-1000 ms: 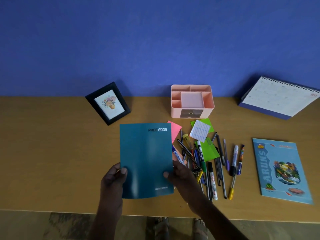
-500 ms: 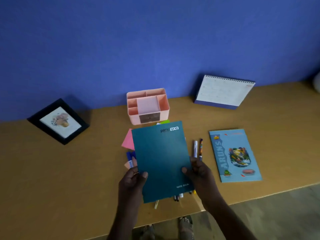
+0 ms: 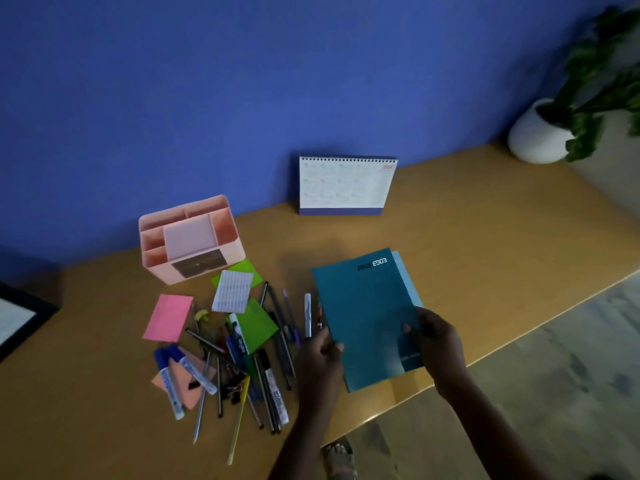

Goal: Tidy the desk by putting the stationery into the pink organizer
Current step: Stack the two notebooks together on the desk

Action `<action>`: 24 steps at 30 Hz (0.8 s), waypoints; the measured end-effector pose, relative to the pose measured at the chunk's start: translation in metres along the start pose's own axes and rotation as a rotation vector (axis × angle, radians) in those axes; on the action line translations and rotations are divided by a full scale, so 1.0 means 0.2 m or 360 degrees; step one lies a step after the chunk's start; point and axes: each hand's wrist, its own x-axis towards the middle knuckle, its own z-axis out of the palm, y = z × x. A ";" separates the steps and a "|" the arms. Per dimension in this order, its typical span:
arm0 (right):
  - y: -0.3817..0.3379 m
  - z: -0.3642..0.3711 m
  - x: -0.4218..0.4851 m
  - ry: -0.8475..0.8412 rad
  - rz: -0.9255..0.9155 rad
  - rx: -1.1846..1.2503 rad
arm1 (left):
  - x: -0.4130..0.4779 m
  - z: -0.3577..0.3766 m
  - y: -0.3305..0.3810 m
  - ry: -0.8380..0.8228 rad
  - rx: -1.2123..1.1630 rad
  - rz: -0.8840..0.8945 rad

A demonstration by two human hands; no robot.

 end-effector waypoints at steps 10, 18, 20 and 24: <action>0.20 -0.06 0.33 0.0153 -0.0110 -0.0590 | 0.18 0.34 0.03 0.0116 0.0347 -0.0021; 0.21 -0.06 0.36 0.0149 -0.0273 -0.0788 | 0.20 0.41 0.04 0.0160 0.0269 -0.0099; 0.20 -0.07 0.38 0.0150 -0.0274 -0.0790 | 0.22 0.42 0.06 0.0149 0.0200 -0.0134; 0.20 -0.12 0.48 0.0145 -0.0280 -0.0788 | 0.25 0.47 0.09 0.0091 0.0098 -0.0190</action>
